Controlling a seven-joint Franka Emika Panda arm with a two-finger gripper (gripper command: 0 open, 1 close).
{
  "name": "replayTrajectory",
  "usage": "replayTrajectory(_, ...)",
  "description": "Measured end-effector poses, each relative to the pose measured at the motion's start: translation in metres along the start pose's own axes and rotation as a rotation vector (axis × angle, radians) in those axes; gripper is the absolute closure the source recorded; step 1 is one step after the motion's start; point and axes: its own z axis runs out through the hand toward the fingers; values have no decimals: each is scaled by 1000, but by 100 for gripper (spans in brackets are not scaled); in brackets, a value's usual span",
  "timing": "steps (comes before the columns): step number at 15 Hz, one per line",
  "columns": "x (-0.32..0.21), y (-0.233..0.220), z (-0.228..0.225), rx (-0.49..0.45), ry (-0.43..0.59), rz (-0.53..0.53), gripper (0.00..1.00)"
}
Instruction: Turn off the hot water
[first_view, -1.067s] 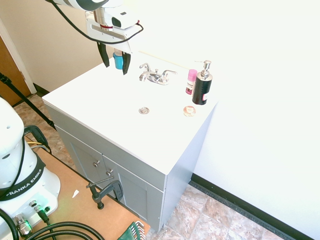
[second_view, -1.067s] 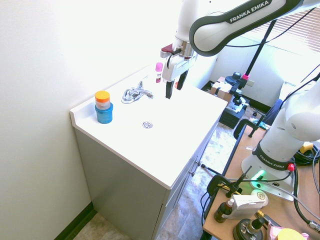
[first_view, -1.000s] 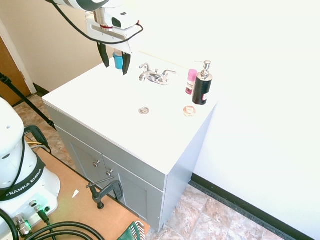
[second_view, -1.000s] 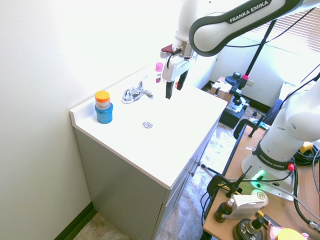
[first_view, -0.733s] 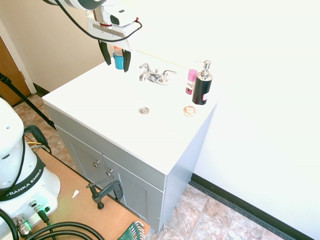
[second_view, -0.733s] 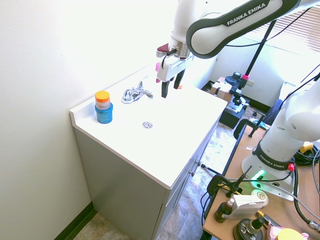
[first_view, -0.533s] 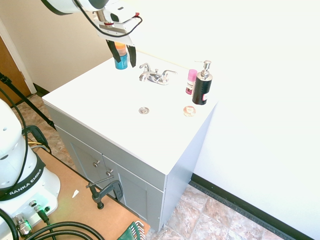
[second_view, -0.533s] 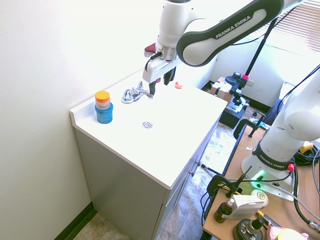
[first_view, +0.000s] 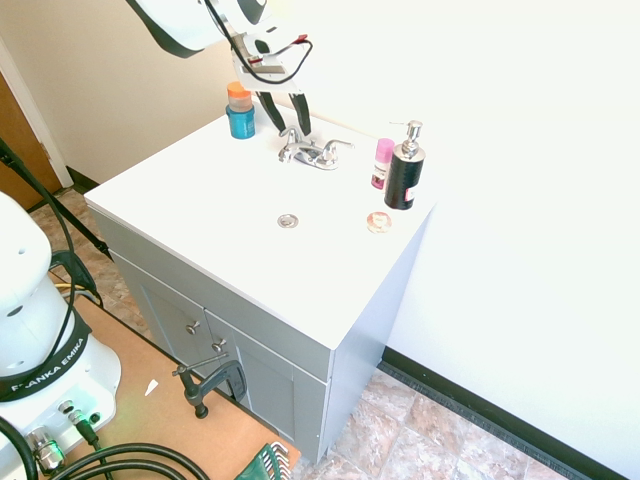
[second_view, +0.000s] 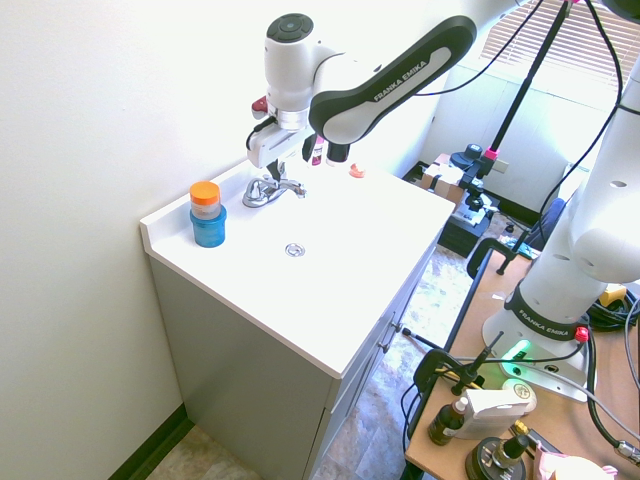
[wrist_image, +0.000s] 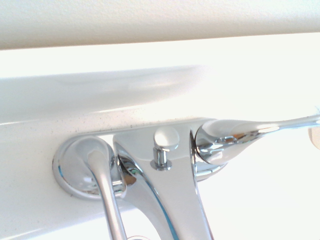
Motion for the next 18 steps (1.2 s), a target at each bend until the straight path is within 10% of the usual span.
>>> replayTrajectory(13, -16, -51, 19, 6, -72, 22, 0)
replayTrajectory(18, 1, -3, -6, 12, -164, 36, 0)
